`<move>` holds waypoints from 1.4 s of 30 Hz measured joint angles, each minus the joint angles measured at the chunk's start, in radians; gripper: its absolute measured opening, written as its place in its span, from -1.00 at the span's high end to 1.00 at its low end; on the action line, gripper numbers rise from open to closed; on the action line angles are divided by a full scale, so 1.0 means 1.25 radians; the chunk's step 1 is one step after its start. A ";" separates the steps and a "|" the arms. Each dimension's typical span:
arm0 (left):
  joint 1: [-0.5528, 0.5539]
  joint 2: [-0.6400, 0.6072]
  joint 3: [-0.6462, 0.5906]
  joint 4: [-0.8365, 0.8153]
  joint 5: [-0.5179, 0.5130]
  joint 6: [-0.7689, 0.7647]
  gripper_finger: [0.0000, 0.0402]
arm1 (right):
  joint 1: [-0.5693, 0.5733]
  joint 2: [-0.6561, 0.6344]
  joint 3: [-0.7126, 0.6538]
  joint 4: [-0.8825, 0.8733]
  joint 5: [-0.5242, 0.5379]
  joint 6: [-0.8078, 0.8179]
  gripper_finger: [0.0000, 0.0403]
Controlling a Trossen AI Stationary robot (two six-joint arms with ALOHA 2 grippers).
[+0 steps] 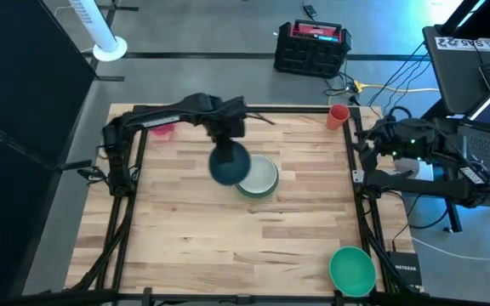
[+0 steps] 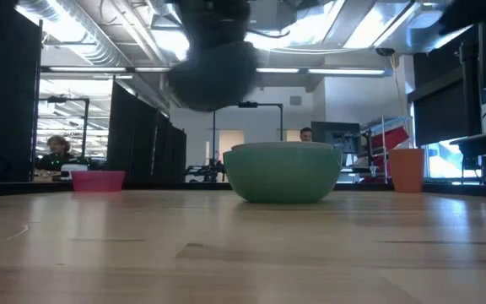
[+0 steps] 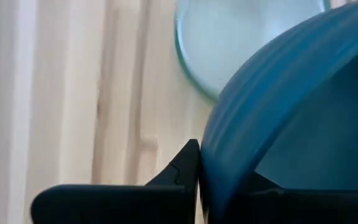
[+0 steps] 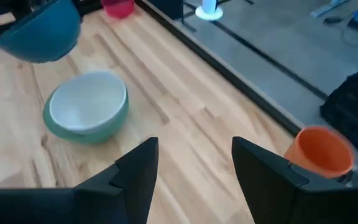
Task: Nest bowls inside each other
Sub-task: Stack the blue on top of the light green bowl
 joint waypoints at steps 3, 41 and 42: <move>-0.005 0.100 0.103 -0.001 0.002 -0.027 1.00 | 0.000 -0.052 -0.070 0.014 -0.020 0.023 0.04; -0.029 0.267 0.321 -0.123 0.058 -0.056 0.22 | 0.000 -0.183 -0.161 -0.004 -0.160 0.002 0.04; -0.030 0.266 0.321 -0.121 0.051 -0.052 0.23 | 0.000 -0.183 -0.168 -0.001 -0.169 -0.001 0.04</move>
